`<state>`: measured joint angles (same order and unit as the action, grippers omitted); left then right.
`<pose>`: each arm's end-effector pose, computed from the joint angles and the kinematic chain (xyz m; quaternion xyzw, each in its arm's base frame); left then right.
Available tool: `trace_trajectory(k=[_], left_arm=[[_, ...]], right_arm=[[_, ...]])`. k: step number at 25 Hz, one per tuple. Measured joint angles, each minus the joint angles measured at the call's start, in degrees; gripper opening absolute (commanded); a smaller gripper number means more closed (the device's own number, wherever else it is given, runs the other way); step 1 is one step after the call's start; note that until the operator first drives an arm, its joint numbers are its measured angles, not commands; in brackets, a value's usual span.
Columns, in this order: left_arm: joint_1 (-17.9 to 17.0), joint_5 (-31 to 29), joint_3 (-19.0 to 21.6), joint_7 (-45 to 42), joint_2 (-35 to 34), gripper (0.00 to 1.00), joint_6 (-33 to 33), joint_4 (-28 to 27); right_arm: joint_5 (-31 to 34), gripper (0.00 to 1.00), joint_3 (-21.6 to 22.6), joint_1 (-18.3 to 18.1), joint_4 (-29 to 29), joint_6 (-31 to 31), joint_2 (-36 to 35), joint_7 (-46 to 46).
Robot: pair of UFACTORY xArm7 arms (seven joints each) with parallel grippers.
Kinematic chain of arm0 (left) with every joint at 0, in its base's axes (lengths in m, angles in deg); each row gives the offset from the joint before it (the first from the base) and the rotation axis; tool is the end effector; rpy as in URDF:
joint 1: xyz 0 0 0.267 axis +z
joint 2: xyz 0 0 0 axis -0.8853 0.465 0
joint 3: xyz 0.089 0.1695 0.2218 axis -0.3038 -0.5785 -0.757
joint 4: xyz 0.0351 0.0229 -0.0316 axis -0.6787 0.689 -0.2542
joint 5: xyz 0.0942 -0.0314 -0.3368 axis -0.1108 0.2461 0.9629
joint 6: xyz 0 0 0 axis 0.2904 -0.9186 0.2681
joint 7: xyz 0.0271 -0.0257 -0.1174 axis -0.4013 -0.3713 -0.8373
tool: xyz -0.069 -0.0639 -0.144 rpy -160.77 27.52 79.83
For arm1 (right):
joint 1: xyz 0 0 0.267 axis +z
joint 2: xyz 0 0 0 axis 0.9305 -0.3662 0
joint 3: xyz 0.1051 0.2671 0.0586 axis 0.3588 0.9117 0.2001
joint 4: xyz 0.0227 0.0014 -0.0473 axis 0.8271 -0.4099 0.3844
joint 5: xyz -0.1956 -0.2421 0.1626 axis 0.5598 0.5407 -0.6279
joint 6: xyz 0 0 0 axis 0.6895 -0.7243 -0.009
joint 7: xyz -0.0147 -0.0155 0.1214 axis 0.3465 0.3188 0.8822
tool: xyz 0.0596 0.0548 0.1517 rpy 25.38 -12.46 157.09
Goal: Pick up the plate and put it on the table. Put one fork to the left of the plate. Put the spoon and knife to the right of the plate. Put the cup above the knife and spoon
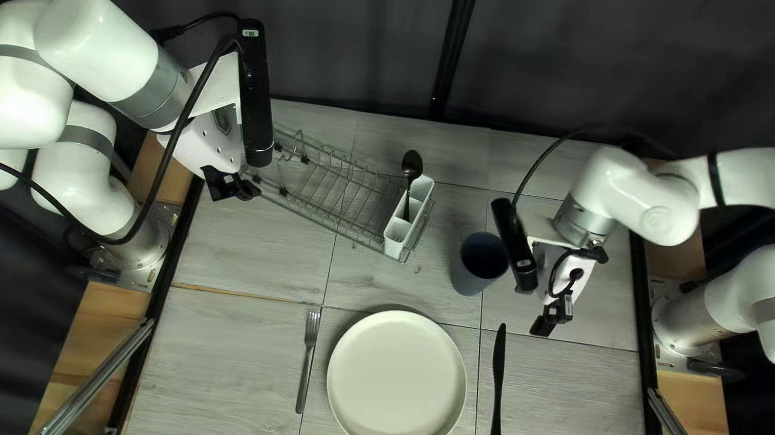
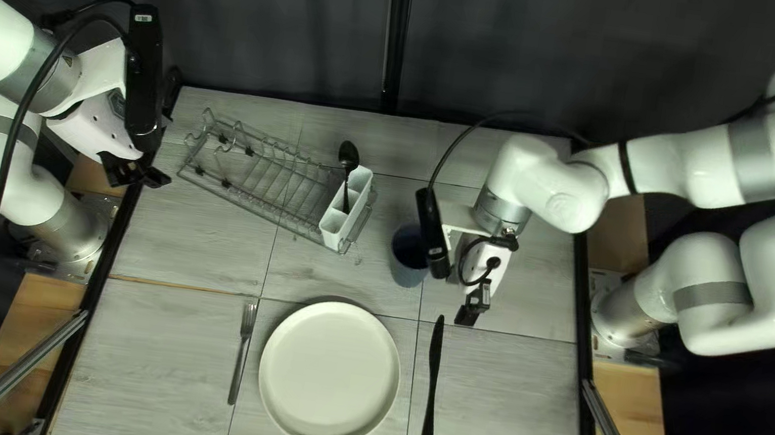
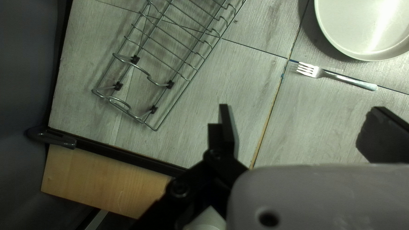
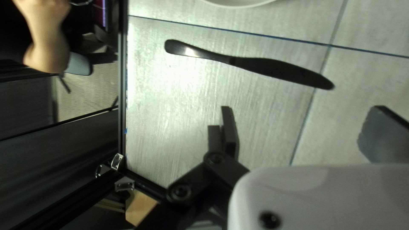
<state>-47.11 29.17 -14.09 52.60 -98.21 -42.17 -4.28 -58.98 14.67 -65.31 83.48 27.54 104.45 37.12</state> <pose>0.2842 0.0284 0.3481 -0.9701 -0.1575 -0.1805 0.0388 0.3460 0.0589 0.1698 -0.9727 -0.0383 -0.0745 0.2164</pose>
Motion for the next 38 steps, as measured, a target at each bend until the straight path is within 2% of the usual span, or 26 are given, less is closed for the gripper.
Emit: trace_trajectory(k=[6,16,20,24,27,34,38], left_arm=[[0.00,0.00,0.00,0.00,0.00,1.00,0.00,0.00],[0.00,0.00,0.00,0.00,0.00,1.00,0.00,0.00],[0.00,0.00,0.00,0.00,0.00,1.00,0.00,0.00],[0.00,0.00,0.00,0.00,0.00,1.00,0.00,0.00],[0.00,0.00,0.00,0.00,0.00,1.00,0.00,0.00],[0.00,0.00,0.00,0.00,0.00,1.00,0.00,0.00],[0.00,0.00,0.00,0.00,0.00,1.00,0.00,0.00]], right_arm=[[11.67,1.00,7.23,-4.01,11.07,-10.79,2.09,14.14],[12.84,1.00,8.14,-4.49,12.81,-11.34,0.92,15.33],[13.57,1.00,5.40,-6.32,17.38,-10.74,-4.93,13.40],[13.07,1.00,-1.13,-10.09,25.04,-10.72,-13.23,6.74],[11.09,1.00,-4.24,-12.41,31.48,-9.83,-20.86,2.94],[5.74,1.00,-6.17,-16.17,47.03,-7.96,-37.91,-1.94],[3.94,1.00,-5.75,-16.87,51.45,-7.41,-43.11,-2.36]])
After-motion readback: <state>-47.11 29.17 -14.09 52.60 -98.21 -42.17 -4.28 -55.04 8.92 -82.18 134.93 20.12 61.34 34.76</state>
